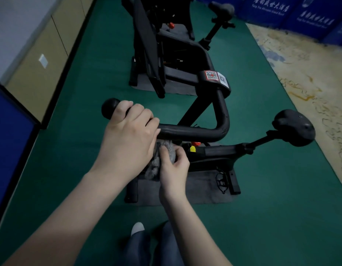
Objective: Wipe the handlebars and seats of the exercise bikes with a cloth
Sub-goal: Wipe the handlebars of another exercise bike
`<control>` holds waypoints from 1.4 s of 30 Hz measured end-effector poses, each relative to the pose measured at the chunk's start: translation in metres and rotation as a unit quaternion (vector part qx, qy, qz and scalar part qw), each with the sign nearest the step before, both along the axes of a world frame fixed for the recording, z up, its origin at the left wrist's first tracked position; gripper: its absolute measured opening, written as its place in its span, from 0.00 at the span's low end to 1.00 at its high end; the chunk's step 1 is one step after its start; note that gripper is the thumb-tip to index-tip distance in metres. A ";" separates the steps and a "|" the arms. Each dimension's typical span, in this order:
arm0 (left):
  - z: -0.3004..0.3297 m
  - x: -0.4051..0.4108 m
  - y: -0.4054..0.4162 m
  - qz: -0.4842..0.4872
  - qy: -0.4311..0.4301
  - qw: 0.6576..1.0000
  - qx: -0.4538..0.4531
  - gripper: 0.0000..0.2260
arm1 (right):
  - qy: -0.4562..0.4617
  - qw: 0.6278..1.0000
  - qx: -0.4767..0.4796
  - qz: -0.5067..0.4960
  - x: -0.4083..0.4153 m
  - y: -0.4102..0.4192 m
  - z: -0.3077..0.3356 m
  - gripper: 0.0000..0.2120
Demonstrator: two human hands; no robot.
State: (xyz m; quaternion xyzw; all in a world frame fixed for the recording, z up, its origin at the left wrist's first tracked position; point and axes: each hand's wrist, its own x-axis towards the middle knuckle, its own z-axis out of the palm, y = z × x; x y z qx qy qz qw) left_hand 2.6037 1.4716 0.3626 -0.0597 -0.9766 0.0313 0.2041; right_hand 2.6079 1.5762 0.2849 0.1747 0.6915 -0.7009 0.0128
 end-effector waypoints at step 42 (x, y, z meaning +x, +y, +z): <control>-0.012 -0.005 0.007 0.017 0.074 0.997 0.014 0.12 | 0.131 0.974 0.102 -0.156 -0.013 0.065 0.020 0.12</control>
